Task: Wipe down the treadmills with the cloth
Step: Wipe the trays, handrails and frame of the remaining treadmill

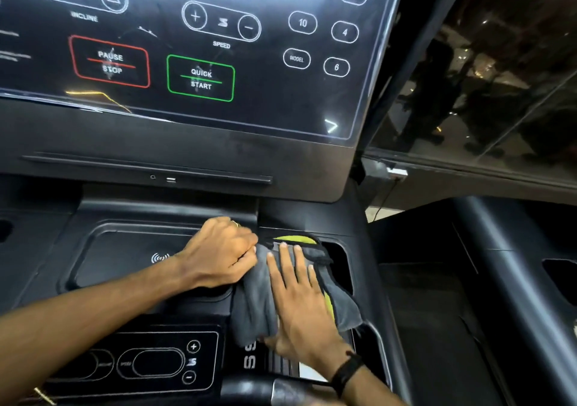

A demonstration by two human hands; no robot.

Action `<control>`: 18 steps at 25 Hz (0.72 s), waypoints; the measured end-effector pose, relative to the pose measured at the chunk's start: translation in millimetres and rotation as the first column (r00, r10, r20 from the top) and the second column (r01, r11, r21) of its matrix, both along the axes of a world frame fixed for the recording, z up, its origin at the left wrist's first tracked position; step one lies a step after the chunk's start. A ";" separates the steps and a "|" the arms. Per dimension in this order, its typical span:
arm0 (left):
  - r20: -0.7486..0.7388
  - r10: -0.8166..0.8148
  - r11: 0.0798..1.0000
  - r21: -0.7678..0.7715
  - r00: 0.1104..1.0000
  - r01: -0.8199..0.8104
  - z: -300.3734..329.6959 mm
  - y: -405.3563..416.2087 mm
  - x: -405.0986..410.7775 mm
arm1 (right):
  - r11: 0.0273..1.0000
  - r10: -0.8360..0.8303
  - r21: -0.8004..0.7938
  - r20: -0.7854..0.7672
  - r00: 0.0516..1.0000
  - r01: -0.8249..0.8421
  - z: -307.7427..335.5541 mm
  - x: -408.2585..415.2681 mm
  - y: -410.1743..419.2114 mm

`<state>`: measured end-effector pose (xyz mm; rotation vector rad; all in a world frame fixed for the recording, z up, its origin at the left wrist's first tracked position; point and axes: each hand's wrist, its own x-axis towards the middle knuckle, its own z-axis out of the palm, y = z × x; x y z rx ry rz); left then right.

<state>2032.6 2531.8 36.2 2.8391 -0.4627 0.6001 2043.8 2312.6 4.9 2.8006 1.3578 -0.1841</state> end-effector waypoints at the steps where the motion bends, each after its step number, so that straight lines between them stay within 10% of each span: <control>1: 0.015 -0.010 1.000 -0.008 1.000 0.010 -1.1 -1.5 2.1 | 1.000 0.018 -0.005 -0.021 1.000 -0.018 2.8 6.5 0.3; 10: 0.020 -0.169 0.982 0.094 0.985 0.166 -20.6 -19.6 10.7 | 0.976 -0.194 -0.091 0.069 0.979 0.200 0.1 3.5 -103.9; 18: -0.095 -0.280 0.957 0.056 0.955 0.286 -33.7 -23.0 23.3 | 0.768 -0.549 -0.103 -0.613 0.568 0.632 35.3 9.4 -130.8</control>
